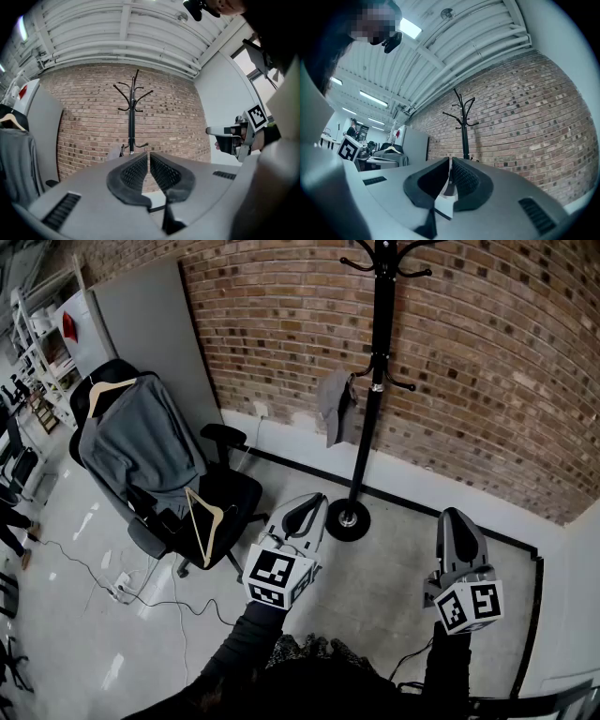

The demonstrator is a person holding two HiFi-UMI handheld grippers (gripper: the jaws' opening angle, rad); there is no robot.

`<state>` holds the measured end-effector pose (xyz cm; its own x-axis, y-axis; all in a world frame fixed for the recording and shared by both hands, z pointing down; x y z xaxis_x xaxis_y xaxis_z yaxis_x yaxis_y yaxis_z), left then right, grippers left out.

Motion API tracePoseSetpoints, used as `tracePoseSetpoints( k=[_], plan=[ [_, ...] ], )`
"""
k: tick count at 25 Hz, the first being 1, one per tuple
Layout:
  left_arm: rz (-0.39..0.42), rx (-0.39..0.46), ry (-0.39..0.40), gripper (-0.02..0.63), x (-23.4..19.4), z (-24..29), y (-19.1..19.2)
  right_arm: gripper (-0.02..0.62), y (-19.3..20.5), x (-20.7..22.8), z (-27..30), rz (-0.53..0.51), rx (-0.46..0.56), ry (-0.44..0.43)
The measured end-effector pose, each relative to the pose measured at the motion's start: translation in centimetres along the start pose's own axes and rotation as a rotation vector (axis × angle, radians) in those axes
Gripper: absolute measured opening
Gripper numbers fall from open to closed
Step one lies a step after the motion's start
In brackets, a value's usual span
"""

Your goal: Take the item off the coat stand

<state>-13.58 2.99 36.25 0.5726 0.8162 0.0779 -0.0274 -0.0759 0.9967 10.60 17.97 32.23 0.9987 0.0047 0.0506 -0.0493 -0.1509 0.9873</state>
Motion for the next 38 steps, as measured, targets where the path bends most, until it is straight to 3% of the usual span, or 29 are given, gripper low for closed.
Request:
tracePoseSetpoints(
  k=[12, 27, 38],
  plan=[
    [0.027, -0.029, 0.005, 0.008, 0.2, 1.3, 1.1, 0.009, 2.1, 1.1, 1.2, 0.036, -0.014, -0.006],
    [0.014, 0.001, 0.032, 0.006, -7.4, 11.4, 1.8, 0.010, 3.0, 4.1, 12.3, -0.004, -0.006, 0.012],
    [0.001, -0.035, 0.037, 0.008, -11.0, 15.7, 3.4, 0.011, 4.0, 5.3, 17.3, 0.004, -0.026, 0.036]
  ],
)
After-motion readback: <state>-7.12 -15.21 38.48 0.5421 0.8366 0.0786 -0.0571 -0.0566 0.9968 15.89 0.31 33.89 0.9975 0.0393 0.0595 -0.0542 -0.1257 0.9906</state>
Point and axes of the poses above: the fingertips, and each gripper's own axes: z forward along the fingers, x to its right, y out of its underside, the point moved 8 cm from there along -z, backward along the fingers, and after that the axes turned 3 degrees about z, right-handed, at the moved point
